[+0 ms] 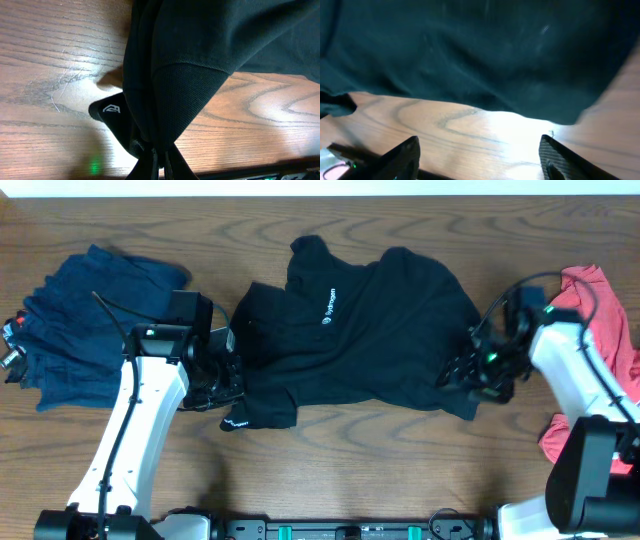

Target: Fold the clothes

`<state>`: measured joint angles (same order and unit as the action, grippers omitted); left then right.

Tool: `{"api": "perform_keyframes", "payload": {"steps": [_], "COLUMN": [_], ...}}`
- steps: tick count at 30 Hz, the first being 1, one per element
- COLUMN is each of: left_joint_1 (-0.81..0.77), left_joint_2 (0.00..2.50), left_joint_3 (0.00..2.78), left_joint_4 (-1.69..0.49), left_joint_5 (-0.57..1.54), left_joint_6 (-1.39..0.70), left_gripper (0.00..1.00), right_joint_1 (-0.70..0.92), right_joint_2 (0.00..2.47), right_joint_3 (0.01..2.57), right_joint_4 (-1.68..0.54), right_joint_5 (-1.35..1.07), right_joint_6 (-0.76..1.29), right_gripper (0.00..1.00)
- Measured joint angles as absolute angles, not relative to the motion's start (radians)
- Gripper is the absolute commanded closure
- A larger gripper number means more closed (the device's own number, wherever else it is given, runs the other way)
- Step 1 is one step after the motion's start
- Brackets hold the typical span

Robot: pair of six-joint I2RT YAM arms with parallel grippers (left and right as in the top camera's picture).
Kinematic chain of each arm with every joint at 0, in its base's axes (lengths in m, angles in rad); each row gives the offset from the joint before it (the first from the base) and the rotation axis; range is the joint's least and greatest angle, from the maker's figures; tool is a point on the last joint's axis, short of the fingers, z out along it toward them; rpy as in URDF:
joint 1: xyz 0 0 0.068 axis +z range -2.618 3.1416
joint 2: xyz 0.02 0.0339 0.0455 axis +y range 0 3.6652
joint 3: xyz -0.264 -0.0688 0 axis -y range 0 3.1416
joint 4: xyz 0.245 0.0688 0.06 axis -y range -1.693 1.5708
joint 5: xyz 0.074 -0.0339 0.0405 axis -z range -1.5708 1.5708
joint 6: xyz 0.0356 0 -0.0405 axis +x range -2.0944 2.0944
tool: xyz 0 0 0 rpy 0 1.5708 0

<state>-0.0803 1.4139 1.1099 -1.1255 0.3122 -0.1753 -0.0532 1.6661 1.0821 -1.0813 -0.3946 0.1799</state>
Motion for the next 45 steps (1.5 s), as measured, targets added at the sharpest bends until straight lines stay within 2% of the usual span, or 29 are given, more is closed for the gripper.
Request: {"api": "perform_keyframes", "payload": {"steps": [10,20,25,34,36,40,42,45], "left_joint_1": [-0.080,-0.080,-0.080,-0.080,-0.080,-0.080,-0.080,-0.080], "left_joint_2": [1.414,1.414,1.414,1.414,1.414,1.414,1.414,1.414], "left_joint_3": [1.110,1.110,1.110,1.110,1.110,1.110,1.110,1.110], "left_joint_4": [-1.125,-1.125,-1.125,-1.125,-1.125,-1.125,-1.126,-1.126], "left_joint_5": [0.312,0.312,0.312,0.312,0.312,0.312,0.312,0.312], "left_joint_6": [-0.175,-0.175,-0.175,-0.175,-0.175,-0.175,-0.175,-0.175], "left_gripper": [0.93,0.94,0.95,0.94,0.94,0.94,0.94,0.94], "right_joint_1": [0.050,0.050,0.050,0.050,0.050,0.050,0.050,0.050], "right_joint_2": [1.660,1.612,1.612,1.601,1.599,1.599,1.599,1.599], "right_joint_3": [0.817,0.785,0.785,0.772,0.770,0.768,0.766,0.764], "right_joint_4": [-0.899,-0.650,-0.636,-0.652,-0.655,-0.661,-0.665,-0.670], "right_joint_5": [-0.346,-0.315,-0.292,-0.229,-0.219,-0.192,-0.178,-0.162], "right_joint_6": [0.447,0.614,0.655,0.724,0.728,0.736,0.741,0.741], "right_gripper": [0.33,0.39,0.45,0.49,0.53,0.69,0.72,0.87]}}
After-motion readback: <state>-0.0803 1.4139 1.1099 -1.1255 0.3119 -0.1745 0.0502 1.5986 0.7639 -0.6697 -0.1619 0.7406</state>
